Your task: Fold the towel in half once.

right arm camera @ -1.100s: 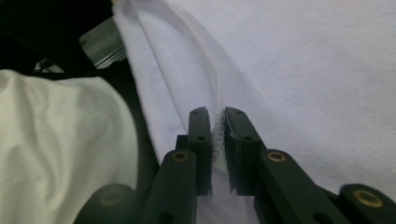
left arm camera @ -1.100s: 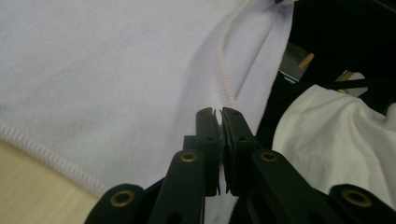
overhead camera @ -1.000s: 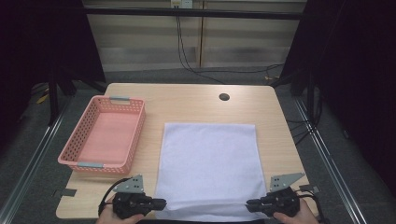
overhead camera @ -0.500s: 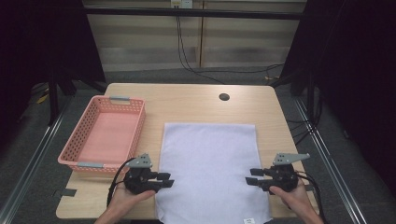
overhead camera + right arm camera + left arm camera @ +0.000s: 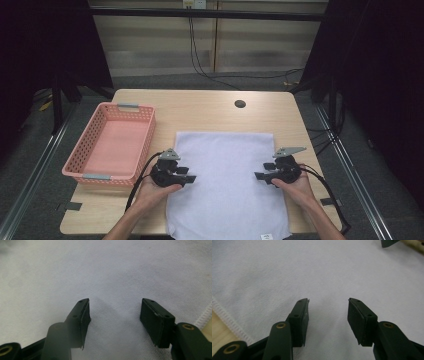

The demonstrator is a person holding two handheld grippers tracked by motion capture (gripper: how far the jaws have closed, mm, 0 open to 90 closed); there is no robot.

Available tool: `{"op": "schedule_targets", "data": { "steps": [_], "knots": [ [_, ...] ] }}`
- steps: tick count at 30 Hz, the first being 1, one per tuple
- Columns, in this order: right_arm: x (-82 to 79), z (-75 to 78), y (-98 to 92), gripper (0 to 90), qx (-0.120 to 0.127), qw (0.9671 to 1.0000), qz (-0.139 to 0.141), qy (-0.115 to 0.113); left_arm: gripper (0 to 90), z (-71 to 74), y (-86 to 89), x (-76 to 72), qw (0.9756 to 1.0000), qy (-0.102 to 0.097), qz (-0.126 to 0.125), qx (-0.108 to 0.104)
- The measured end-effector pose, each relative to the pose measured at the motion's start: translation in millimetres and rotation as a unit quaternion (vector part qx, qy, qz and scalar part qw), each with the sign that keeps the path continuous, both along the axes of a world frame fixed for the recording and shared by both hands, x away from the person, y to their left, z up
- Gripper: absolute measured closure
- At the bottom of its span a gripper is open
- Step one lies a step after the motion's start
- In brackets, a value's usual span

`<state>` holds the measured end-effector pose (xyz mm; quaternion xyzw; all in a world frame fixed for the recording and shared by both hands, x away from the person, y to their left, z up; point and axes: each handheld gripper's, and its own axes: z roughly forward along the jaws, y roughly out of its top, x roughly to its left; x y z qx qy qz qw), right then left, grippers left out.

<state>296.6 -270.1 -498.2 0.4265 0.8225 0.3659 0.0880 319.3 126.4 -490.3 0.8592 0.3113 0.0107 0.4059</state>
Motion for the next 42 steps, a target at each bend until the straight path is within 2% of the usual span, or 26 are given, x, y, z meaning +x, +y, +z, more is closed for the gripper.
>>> {"op": "schedule_targets", "data": {
  "steps": [2,4,5,6,10,13,16,18,20,23,24,25,28,29,30,32,33,34,35,36,37,38,39,40,42],
  "knots": [
    [-2.0,-0.6,1.5,44.4,-0.019,0.9997,0.007,-0.014,50.1,-3.3,-1.1,0.0,0.9998,0.008,0.008,0.016],
    [-4.8,-0.7,1.8,47.1,-0.023,0.9995,0.010,-0.018,53.4,-7.6,-1.3,-4.0,0.9998,-0.009,0.002,0.020],
    [-6.5,-0.3,0.9,49.0,-0.025,0.9995,0.008,-0.016,58.5,-7.7,-0.9,-5.3,0.9997,-0.013,0.001,0.022],
    [-8.6,-0.3,-0.2,49.1,-0.024,0.9995,0.009,-0.017,62.0,-7.7,-0.2,-6.4,0.9997,-0.011,-0.003,0.020],
    [-23.4,0.5,-4.6,49.1,-0.022,0.9996,0.015,-0.013,64.0,-9.4,3.4,-15.6,0.9999,-0.006,-0.014,0.007],
    [-35.9,1.3,-9.1,49.1,-0.015,0.9997,0.020,-0.005,63.9,-8.2,2.7,-30.5,0.9996,-0.002,-0.027,0.009],
    [-48.2,2.4,-16.3,49.2,-0.006,0.9996,0.028,0.007,63.8,-7.4,-0.5,-43.7,0.9994,0.011,-0.032,0.004],
    [-55.9,3.9,-20.4,49.1,-0.002,0.9993,0.033,0.019,63.5,-5.9,-3.1,-50.3,0.9990,0.011,-0.042,0.013],
    [-62.3,4.2,-22.4,49.1,0.006,0.9990,0.035,0.026,63.5,-5.0,-4.3,-56.8,0.9987,0.016,-0.046,0.013],
    [-73.6,4.9,-20.7,49.0,-0.002,0.9987,0.045,0.022,63.5,-5.2,1.2,-77.1,0.9977,0.022,-0.065,0.003],
    [-80.0,5.4,-20.5,49.0,0.001,0.9983,0.051,0.027,63.4,-5.2,1.2,-77.1,0.9977,0.022,-0.065,0.003],
    [-84.4,5.1,-20.8,49.1,0.010,0.9980,0.055,0.031,63.5,-5.4,5.7,-87.3,0.9969,0.043,-0.066,-0.007],
    [-97.0,6.8,-19.6,49.1,0.009,0.9968,0.068,0.042,63.6,-4.3,6.5,-100.4,0.9968,0.042,-0.068,-0.004],
    [-101.7,8.1,-18.6,49.0,0.002,0.9962,0.075,0.044,63.9,-2.7,5.9,-105.4,0.9961,0.040,-0.078,0.005],
    [-106.7,10.9,-16.5,49.0,-0.008,0.9947,0.086,0.057,65.0,-1.5,6.0,-105.5,0.9958,0.036,-0.084,0.008],
    [-109.2,11.7,-13.8,51.5,-0.020,0.9949,0.087,0.048,64.5,1.6,7.1,-100.7,0.9964,0.031,-0.079,-0.001],
    [-109.4,12.1,-13.4,50.9,-0.026,0.9948,0.088,0.044,62.9,5.1,8.6,-94.1,0.9971,0.026,-0.071,-0.005],
    [-108.3,12.6,-13.4,50.4,-0.022,0.9949,0.088,0.045,62.5,7.3,9.6,-88.3,0.9979,0.017,-0.061,-0.010],
    [-106.4,13.9,-14.7,48.3,-0.021,0.9960,0.080,0.034,61.8,10.2,11.4,-76.6,0.9987,0.009,-0.049,-0.014],
    [-100.5,17.1,-19.2,47.2,-0.010,0.9981,0.059,0.015,60.6,11.8,12.6,-67.4,0.9993,0.002,-0.033,-0.015],
    [-94.1,20.3,-24.0,47.2,0.004,0.9992,0.040,0.007,59.7,13.4,13.9,-58.8,0.9997,-0.002,-0.018,-0.015],
    [-86.5,23.5,-29.6,47.2,0.011,0.9997,0.020,-0.009,58.4,14.0,15.3,-50.0,0.9996,-0.007,-0.014,-0.022],
    [-78.6,26.3,-34.7,47.2,0.015,0.9997,0.003,-0.019,58.2,13.0,15.6,-38.7,0.9998,-0.010,-0.005,-0.019],
    [-67.2,28.8,-40.5,47.0,0.016,0.9995,-0.009,-0.025,57.1,12.1,15.4,-32.5,0.9998,-0.006,0.007,-0.018],
    [-50.5,30.0,-46.3,44.7,0.017,0.9990,-0.028,-0.029,53.2,10.2,16.1,-21.4,0.9991,-0.014,0.025,-0.032]
  ]
}}
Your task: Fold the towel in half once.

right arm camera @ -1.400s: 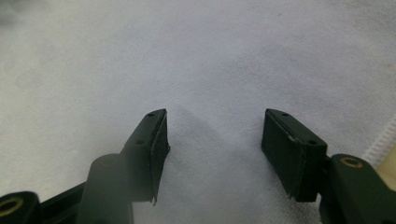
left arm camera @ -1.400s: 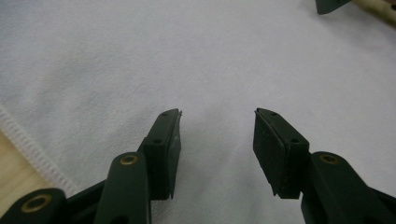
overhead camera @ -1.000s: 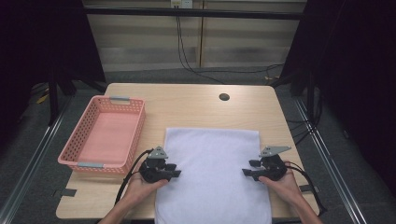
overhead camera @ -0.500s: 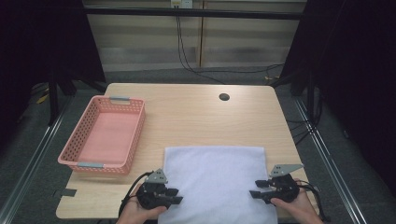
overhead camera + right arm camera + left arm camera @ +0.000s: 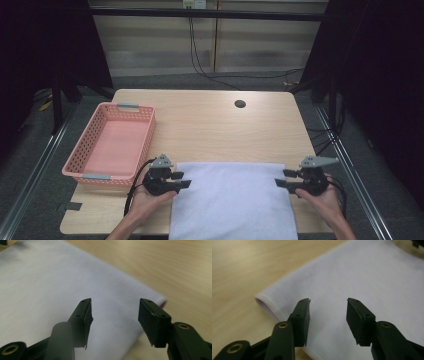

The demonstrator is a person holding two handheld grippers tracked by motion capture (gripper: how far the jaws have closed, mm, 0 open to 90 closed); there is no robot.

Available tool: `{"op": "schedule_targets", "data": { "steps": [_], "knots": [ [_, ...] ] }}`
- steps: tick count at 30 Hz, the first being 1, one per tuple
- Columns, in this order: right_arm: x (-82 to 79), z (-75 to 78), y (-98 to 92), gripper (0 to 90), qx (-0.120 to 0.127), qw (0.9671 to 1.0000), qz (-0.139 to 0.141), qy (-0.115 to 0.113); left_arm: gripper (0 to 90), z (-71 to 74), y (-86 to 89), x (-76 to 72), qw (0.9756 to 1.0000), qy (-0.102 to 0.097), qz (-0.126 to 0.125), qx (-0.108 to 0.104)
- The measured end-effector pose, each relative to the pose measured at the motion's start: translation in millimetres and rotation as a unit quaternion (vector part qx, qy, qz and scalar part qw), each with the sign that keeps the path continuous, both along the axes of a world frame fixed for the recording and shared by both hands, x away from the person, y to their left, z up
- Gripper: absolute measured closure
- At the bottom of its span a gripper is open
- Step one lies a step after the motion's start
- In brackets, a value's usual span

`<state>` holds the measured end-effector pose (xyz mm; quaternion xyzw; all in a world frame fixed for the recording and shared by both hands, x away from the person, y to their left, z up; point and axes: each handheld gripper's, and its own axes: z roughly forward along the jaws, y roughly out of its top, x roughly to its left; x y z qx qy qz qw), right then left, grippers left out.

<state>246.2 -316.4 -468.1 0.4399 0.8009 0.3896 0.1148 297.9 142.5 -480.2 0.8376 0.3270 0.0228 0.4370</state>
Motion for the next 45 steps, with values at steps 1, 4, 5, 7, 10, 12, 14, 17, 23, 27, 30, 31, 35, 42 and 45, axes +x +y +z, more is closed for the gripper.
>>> {"op": "schedule_targets", "data": {
  "steps": [1,4,5,7,10,12,14,17,23,27,30,31,35,42,45],
  "knots": [
    [9.3,-0.4,-3.2,43.6,-0.001,1.0000,-0.007,-0.001,52.2,-1.9,-1.0,7.0,1.0000,0.003,0.004,0.005],
    [36.8,-6.1,-8.5,39.5,0.001,0.9997,-0.026,-0.001,48.0,-2.6,-3.2,15.7,0.9999,0.001,0.010,0.012],
    [41.3,-7.8,-8.4,39.6,0.000,0.9996,-0.028,0.004,47.5,-2.9,-3.4,18.4,0.9999,0.002,0.013,0.008],
    [50.3,-13.1,-7.1,39.4,-0.010,0.9995,-0.029,0.006,46.7,-5.3,-1.6,25.0,0.9997,0.004,0.026,-0.001],
    [60.1,-23.1,-3.9,41.4,-0.013,0.9994,-0.027,0.017,45.5,-9.1,1.1,29.4,0.9990,0.003,0.041,0.016],
    [60.6,-26.9,-2.5,44.1,-0.018,0.9993,-0.017,0.028,45.1,-9.9,1.8,30.4,0.9990,0.001,0.041,0.018],
    [60.1,-30.2,-1.3,51.7,-0.021,0.9991,-0.012,0.034,42.8,-12.7,2.6,32.6,0.9988,0.008,0.043,0.022],
    [59.6,-30.8,-1.2,55.6,-0.019,0.9992,-0.010,0.033,41.8,-17.4,2.3,37.7,0.9982,0.011,0.054,0.026],
    [58.7,-31.4,-1.8,66.7,-0.009,0.9992,-0.005,0.040,41.0,-21.5,6.6,42.4,0.9967,0.011,0.075,0.029],
    [59.3,-31.8,-1.9,70.7,-0.005,0.9992,0.000,0.041,40.4,-22.7,5.8,43.1,0.9972,0.011,0.067,0.030],
    [59.5,-32.2,-1.8,75.0,-0.001,0.9991,0.004,0.042,47.3,-24.5,4.8,45.3,0.9981,0.006,0.057,0.023],
    [59.4,-32.1,-1.8,76.1,-0.001,0.9990,0.006,0.044,50.4,-24.7,4.8,46.0,0.9985,0.011,0.051,0.019],
    [59.7,-32.3,-2.2,80.4,0.007,0.9987,0.008,0.050,75.0,-26.1,1.4,44.3,0.9996,0.019,0.021,0.010],
    [57.4,-24.7,-8.2,84.0,0.038,0.9984,0.004,0.041,84.5,-12.0,2.3,40.0,0.9997,0.003,0.019,-0.014],
    [55.8,-19.4,-9.3,84.2,0.044,0.9986,0.006,0.028,84.5,-1.6,3.0,36.9,0.9991,-0.004,0.014,-0.040]
  ]
}}
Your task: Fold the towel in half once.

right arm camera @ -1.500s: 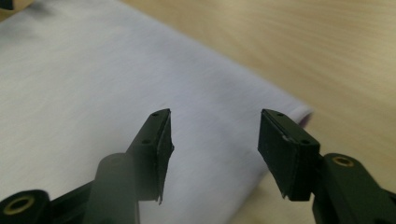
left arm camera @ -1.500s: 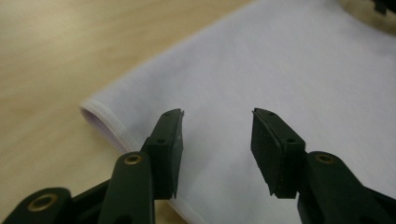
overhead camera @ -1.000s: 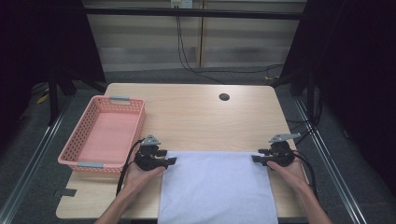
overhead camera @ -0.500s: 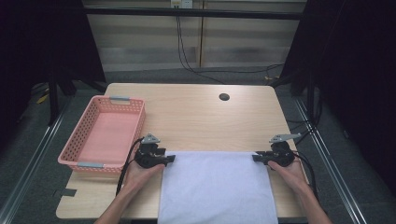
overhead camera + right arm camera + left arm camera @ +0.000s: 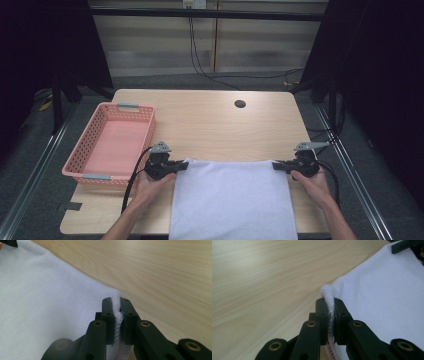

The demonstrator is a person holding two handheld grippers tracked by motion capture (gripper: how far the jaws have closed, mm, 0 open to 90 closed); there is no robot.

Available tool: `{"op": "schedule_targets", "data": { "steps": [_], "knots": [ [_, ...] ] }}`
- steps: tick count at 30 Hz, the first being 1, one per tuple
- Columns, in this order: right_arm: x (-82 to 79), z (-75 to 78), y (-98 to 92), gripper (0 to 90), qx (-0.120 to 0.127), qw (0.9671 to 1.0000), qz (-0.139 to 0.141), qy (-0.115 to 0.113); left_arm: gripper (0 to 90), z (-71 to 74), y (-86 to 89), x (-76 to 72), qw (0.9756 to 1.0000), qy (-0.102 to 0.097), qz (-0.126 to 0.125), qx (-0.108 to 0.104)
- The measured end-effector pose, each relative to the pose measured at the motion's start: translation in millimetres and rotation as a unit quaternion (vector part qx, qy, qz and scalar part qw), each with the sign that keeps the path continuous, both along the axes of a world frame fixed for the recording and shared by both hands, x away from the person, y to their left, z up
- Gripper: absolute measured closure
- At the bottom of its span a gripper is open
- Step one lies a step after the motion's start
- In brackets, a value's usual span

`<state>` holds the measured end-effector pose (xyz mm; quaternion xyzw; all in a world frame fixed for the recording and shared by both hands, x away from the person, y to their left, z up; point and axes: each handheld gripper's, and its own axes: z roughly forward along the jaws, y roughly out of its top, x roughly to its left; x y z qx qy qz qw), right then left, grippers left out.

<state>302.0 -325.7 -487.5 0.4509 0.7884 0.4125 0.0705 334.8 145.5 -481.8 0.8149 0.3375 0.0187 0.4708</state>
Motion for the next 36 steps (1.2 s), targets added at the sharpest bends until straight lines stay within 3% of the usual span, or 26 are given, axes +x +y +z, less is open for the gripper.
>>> {"op": "schedule_targets", "data": {
  "steps": [2,5,7,10,11,17,23,30,36],
  "knots": [
    [-1.1,8.2,-1.6,84.4,0.011,0.9999,-0.001,-0.012,84.5,5.9,2.0,-1.1,0.9999,-0.007,0.006,-0.015],
    [-2.2,16.9,-4.6,84.5,0.023,0.9994,-0.004,-0.025,84.4,16.2,5.1,-0.7,0.9995,-0.022,0.009,-0.019],
    [-2.2,22.7,-6.4,84.5,0.030,0.9989,-0.007,-0.034,84.6,21.9,5.3,1.5,0.9990,-0.022,0.016,-0.036],
    [0.0,32.0,-8.5,84.5,0.040,0.9981,-0.007,-0.045,84.6,30.1,1.7,2.3,0.9991,-0.033,0.006,-0.028],
    [0.4,35.4,-8.5,84.6,0.040,0.9980,-0.005,-0.049,84.6,32.6,1.8,2.9,0.9987,-0.032,0.008,-0.038],
    [4.6,54.1,-10.6,84.7,0.044,0.9966,-0.006,-0.070,84.6,49.8,7.1,11.4,0.9987,-0.046,0.000,-0.021],
    [8.2,70.4,-10.1,84.7,0.054,0.9942,-0.006,-0.092,84.6,69.9,11.3,12.9,0.9977,-0.058,-0.004,-0.036],
    [18.8,95.9,-11.3,85.0,0.065,0.9907,-0.013,-0.118,84.8,86.2,14.2,18.4,0.9960,-0.082,0.005,-0.036],
    [31.6,109.1,-11.3,85.2,0.067,0.9896,-0.020,-0.126,84.9,94.5,14.8,33.3,0.9957,-0.081,0.018,-0.042]
  ]
}}
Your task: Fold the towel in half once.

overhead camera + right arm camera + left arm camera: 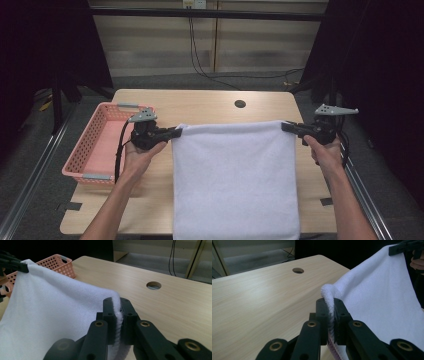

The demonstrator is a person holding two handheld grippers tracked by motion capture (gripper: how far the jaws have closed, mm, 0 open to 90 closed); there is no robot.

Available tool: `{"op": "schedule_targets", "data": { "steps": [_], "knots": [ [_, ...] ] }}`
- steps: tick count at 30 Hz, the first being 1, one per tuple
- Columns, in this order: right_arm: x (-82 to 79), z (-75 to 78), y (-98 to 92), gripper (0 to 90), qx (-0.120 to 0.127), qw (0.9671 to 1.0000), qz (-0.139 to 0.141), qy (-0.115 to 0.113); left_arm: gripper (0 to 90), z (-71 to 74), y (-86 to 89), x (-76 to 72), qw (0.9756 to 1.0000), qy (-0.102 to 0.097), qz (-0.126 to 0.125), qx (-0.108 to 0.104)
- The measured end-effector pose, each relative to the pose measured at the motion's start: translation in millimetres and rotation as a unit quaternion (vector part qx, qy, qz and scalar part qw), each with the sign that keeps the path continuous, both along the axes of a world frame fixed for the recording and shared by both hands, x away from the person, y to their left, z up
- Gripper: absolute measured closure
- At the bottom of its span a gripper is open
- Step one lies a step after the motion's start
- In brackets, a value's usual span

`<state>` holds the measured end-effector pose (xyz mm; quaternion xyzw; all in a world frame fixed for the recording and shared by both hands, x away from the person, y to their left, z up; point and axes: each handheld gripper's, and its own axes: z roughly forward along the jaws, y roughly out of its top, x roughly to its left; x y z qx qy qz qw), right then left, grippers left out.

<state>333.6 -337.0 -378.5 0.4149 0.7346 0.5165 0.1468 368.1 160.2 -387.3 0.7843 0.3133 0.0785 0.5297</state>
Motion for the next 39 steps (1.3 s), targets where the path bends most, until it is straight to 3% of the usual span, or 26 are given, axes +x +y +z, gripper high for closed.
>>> {"op": "schedule_targets", "data": {
  "steps": [6,13,20,27,30,39],
  "knots": [
    [17.6,7.7,2.6,85.2,-0.007,0.9999,-0.013,-0.001,84.9,5.0,0.3,16.7,0.9998,-0.001,0.017,-0.006],
    [35.7,9.1,3.1,85.4,-0.013,0.9993,-0.035,-0.003,85.0,12.4,-2.9,36.7,0.9997,-0.011,0.024,0.005],
    [46.9,11.5,1.0,85.5,-0.005,0.9990,-0.044,-0.006,84.8,20.8,-5.5,45.4,0.9993,-0.025,0.026,-0.001],
    [30.4,11.0,-1.1,85.5,0.000,0.9996,-0.027,-0.011,84.7,16.2,-1.8,30.0,0.9995,-0.023,0.019,-0.012],
    [19.7,10.8,-1.4,85.5,-0.007,0.9998,-0.015,-0.013,84.7,17.3,-4.5,13.6,0.9992,-0.036,0.008,-0.011],
    [-18.2,3.8,-5.9,85.3,-0.009,0.9998,0.015,-0.014,84.5,8.4,0.7,-20.2,0.9993,-0.036,-0.008,-0.010]
  ]
}}
